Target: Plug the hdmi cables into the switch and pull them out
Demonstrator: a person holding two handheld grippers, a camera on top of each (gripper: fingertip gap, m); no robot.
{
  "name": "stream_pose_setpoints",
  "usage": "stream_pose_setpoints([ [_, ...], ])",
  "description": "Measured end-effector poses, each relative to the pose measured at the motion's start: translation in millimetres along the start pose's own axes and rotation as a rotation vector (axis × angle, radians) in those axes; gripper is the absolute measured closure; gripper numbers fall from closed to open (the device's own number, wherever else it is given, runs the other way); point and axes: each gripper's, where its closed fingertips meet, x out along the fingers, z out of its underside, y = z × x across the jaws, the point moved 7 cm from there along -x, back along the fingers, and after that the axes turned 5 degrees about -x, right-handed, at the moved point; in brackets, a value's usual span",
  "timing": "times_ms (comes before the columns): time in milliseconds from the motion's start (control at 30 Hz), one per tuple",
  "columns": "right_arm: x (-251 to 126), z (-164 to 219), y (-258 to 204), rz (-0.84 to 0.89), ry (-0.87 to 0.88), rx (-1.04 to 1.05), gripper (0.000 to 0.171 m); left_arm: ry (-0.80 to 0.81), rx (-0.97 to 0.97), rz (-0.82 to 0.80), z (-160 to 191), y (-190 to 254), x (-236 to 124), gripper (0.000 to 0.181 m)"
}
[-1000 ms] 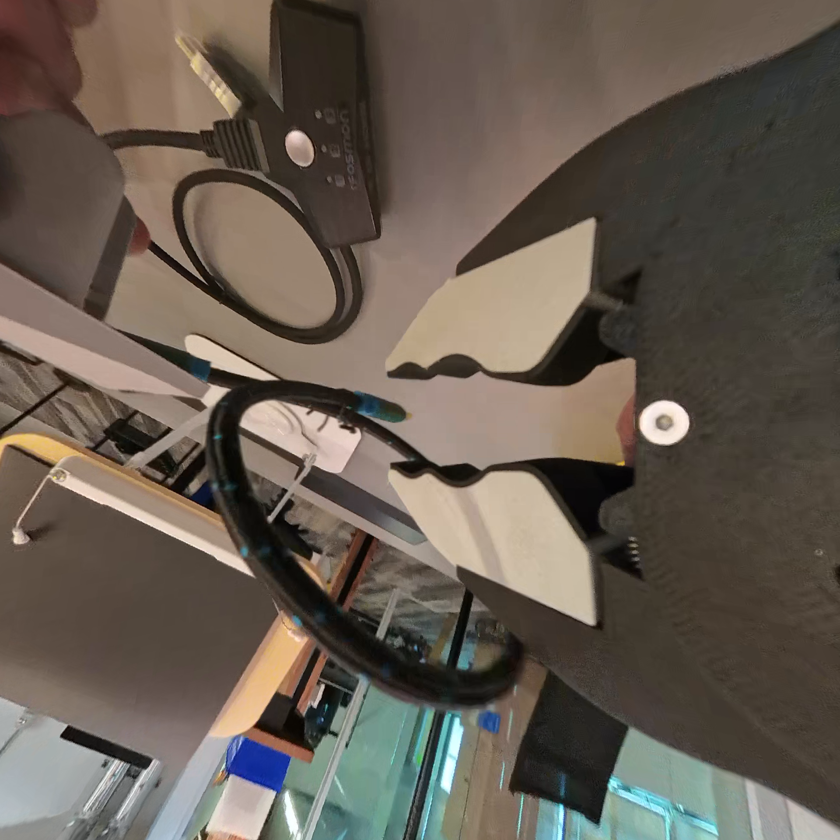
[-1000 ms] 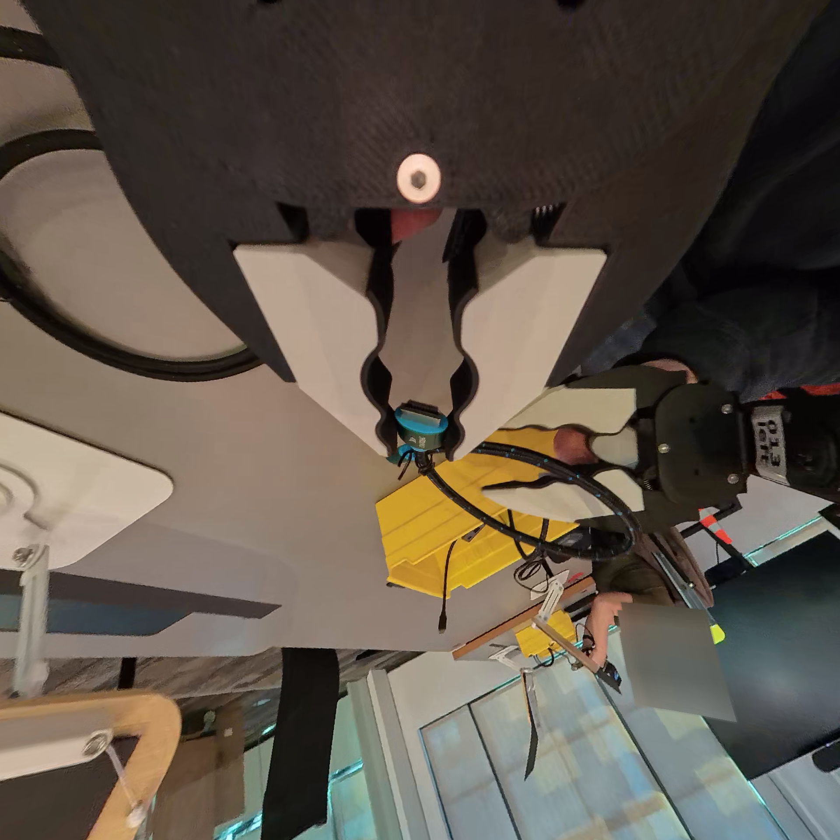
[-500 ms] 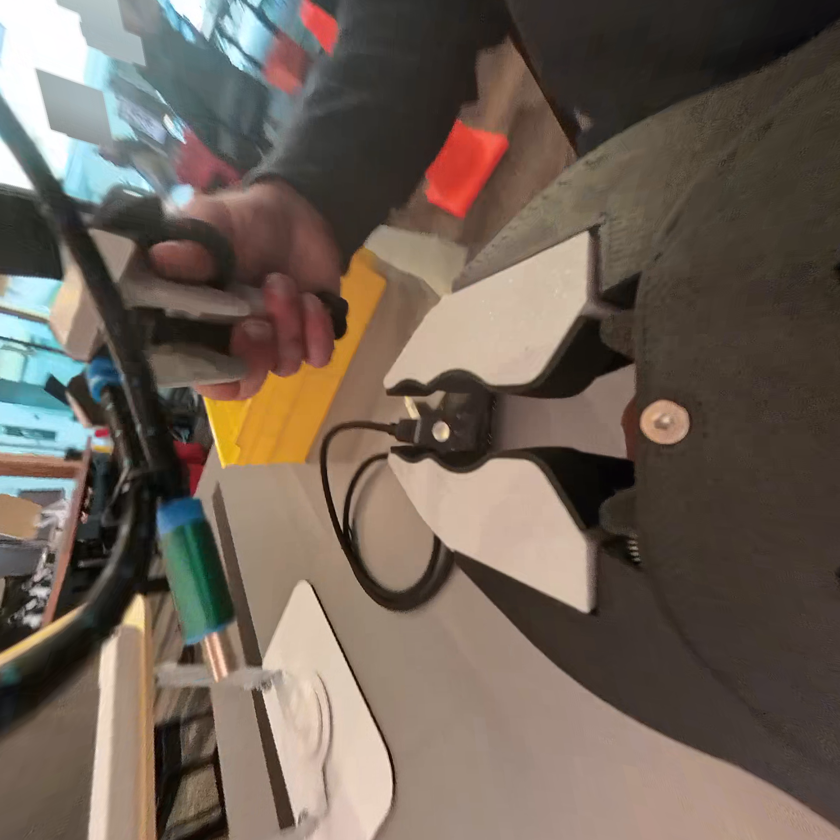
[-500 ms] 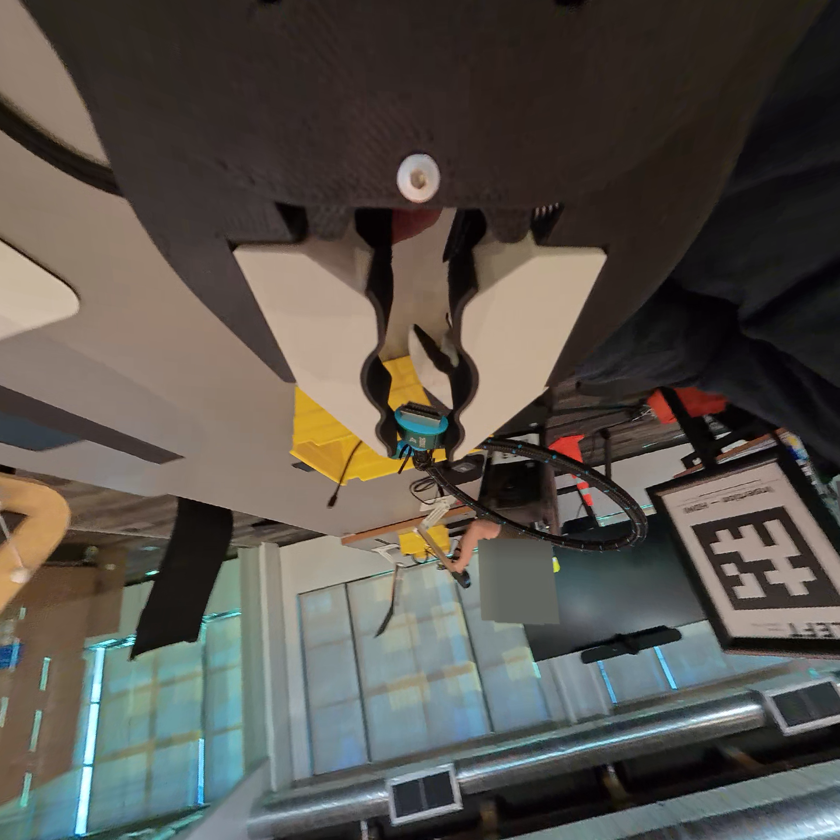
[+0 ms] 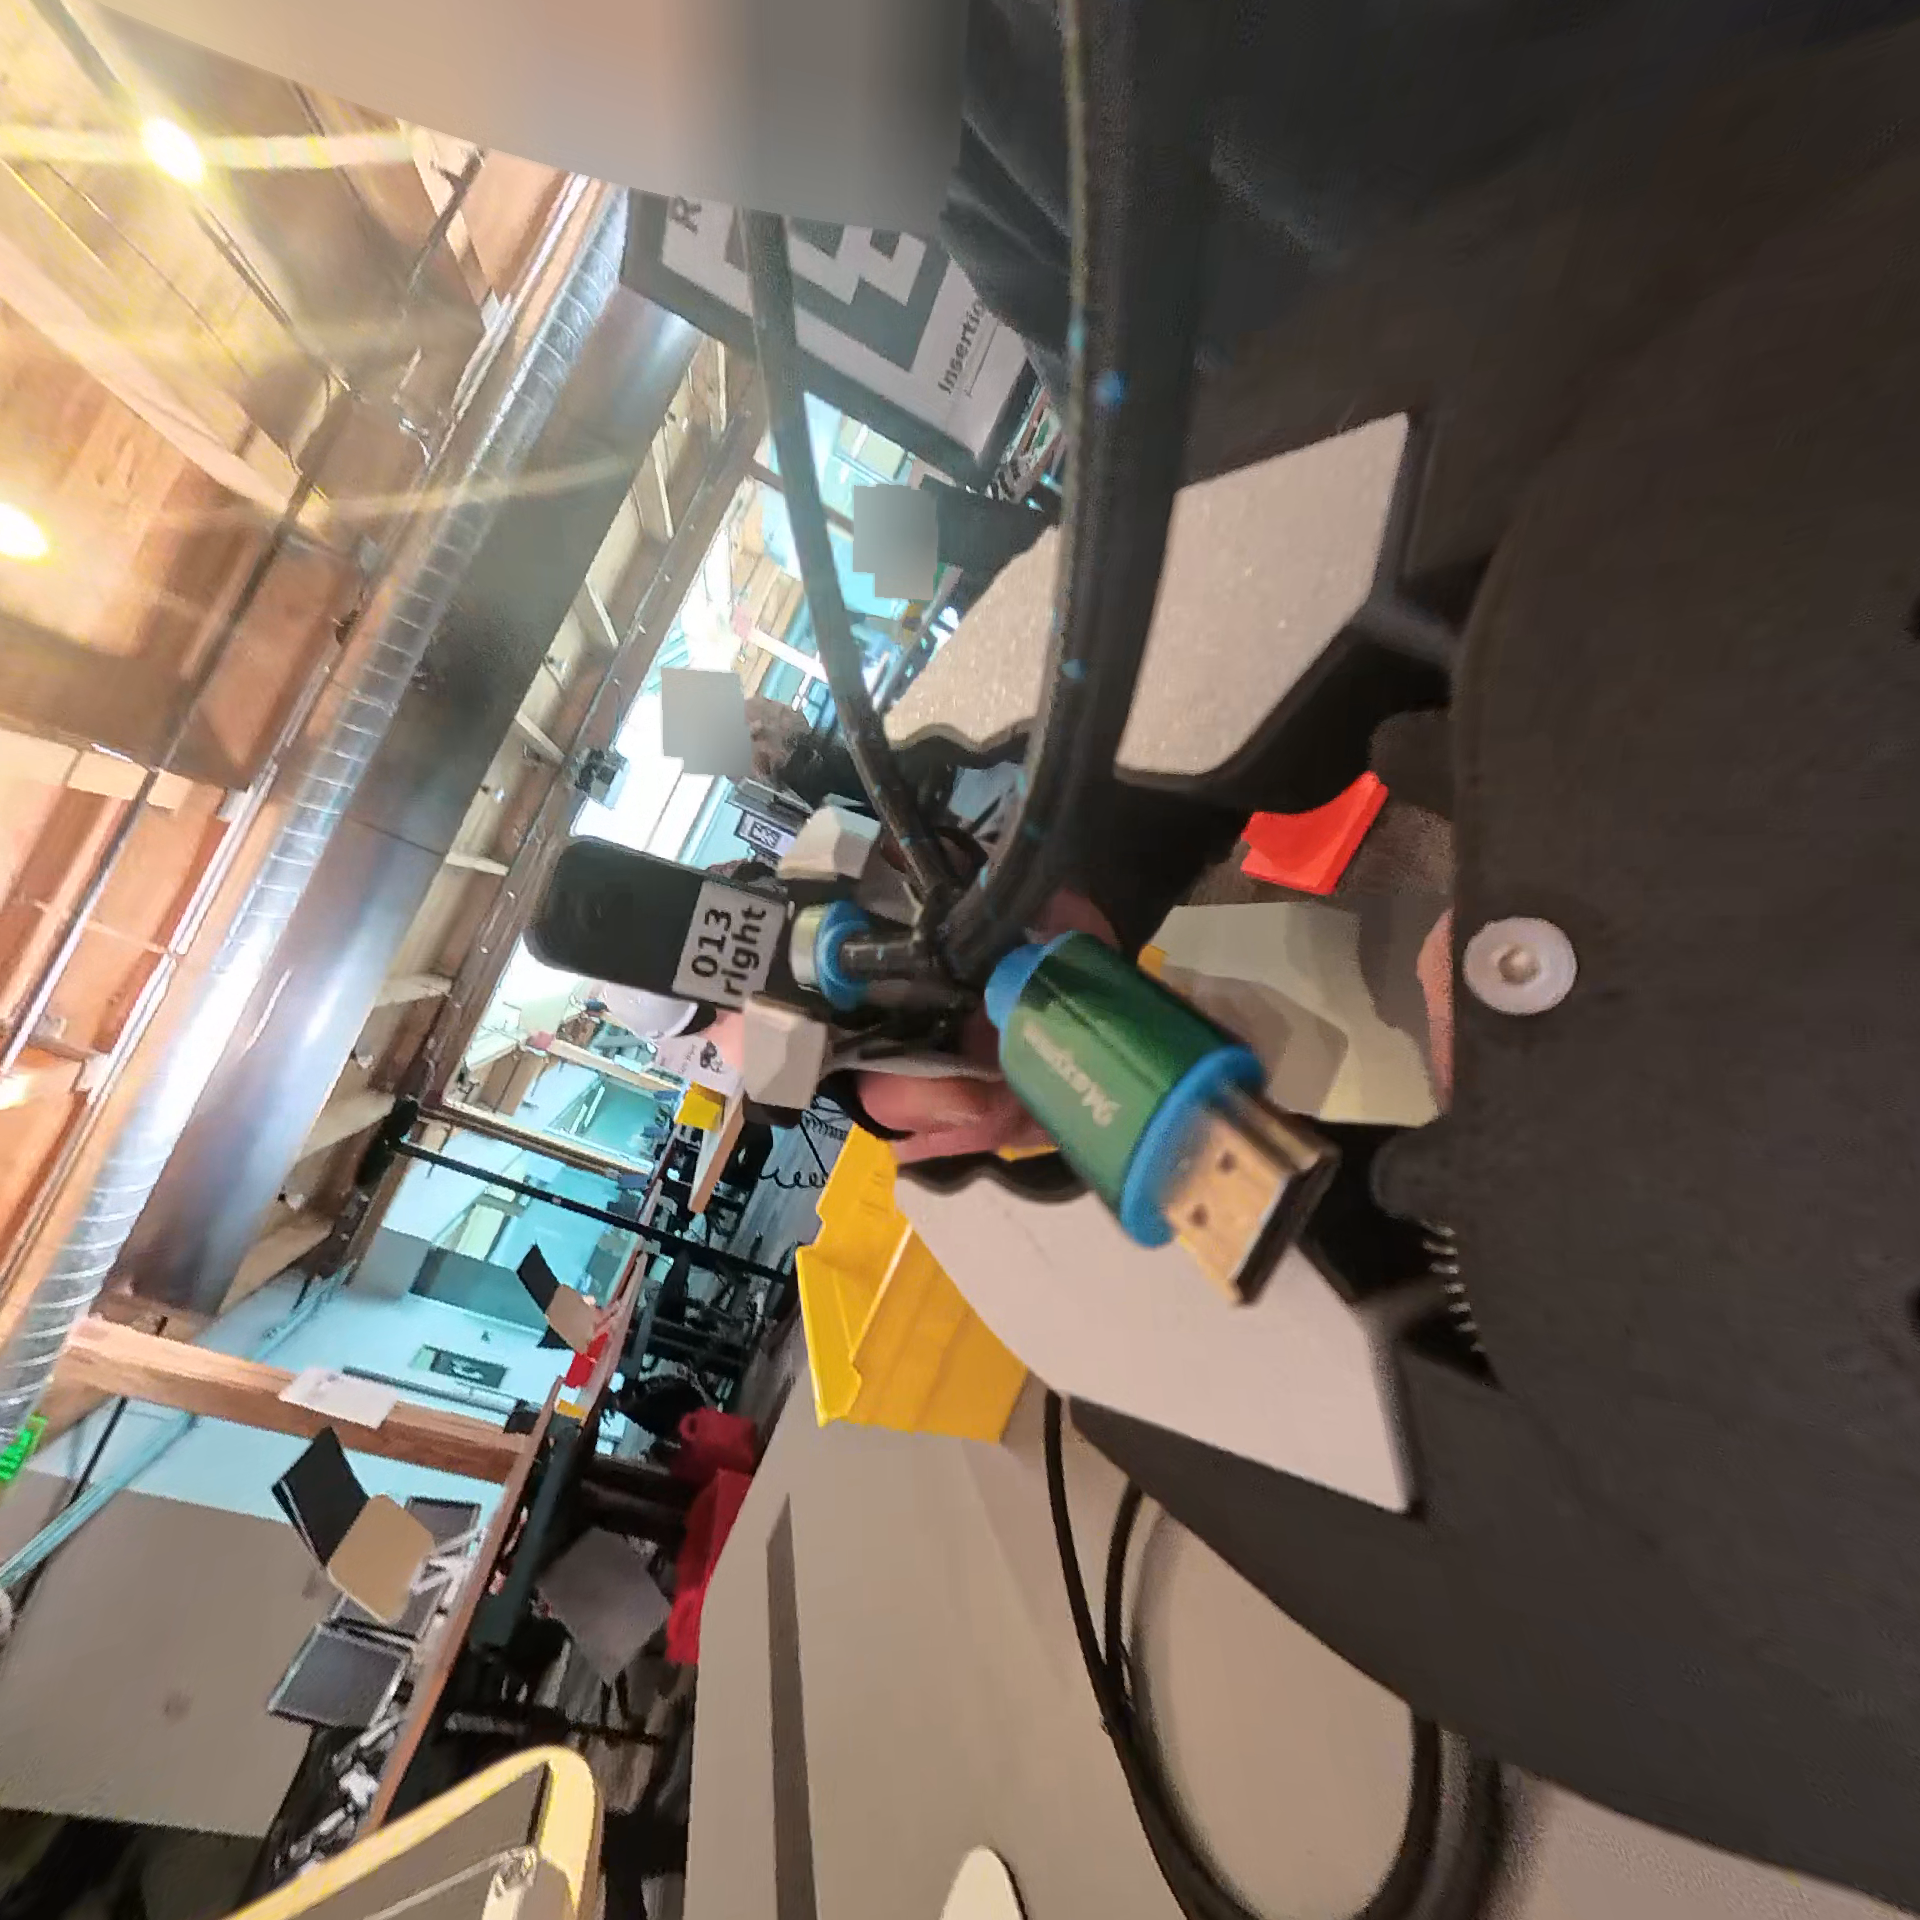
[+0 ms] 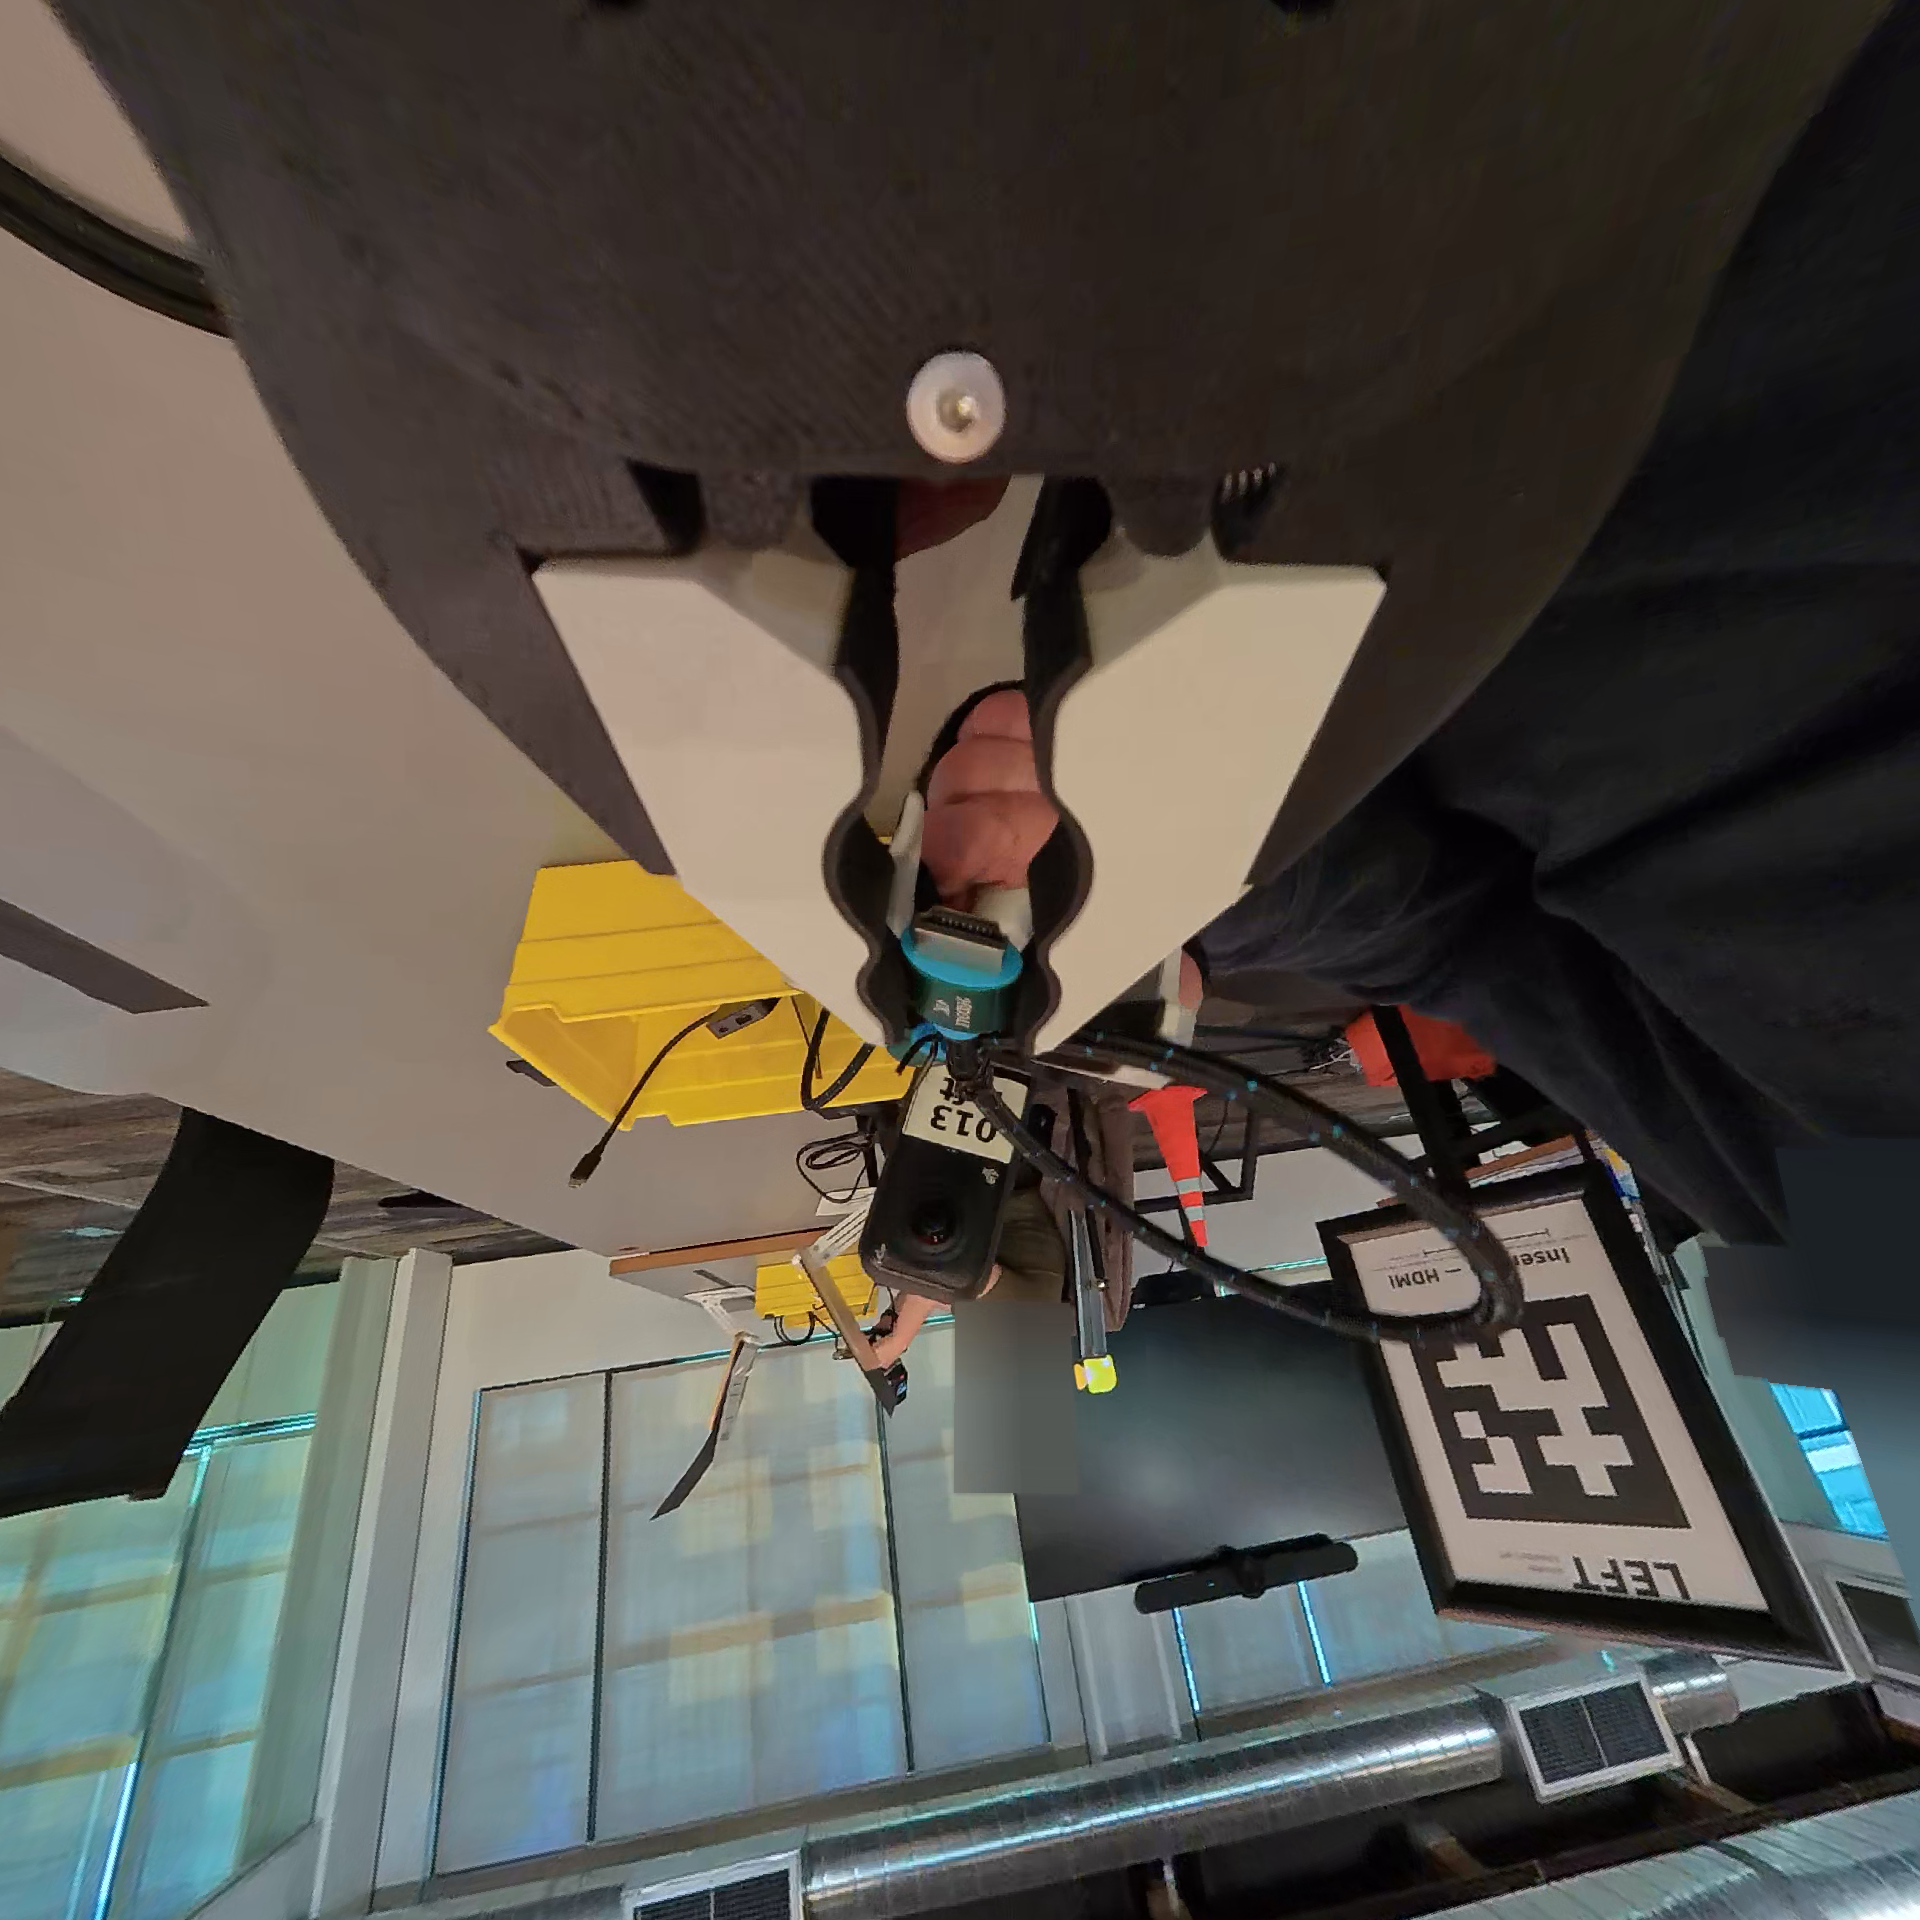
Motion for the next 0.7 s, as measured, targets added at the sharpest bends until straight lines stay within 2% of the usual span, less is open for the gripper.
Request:
stream_pose_setpoints([
  [133, -1.1, -1.0, -1.0, -0.027, -0.013, 0.008, 0.153, 0.043, -0.033, 0.088, -3.3, 6.2, 6.7, 0.122],
  [300, -0.6, -1.2, -0.7, -0.036, -0.028, 0.026, 0.153, 0.074, 0.010, 0.052, -1.7, 5.7, 8.3, 0.140],
  [500, -2.7, -3.5, -2.3, -0.009, -0.079, 0.003, 0.153, 0.090, 0.035, 0.020, -0.6, 6.4, 6.7, 0.146],
  [700, -6.6, -5.1, -5.5, -0.006, -0.102, -0.040, 0.153, 0.080, 0.029, 0.034, -0.1, 9.0, 8.5, 0.144],
])
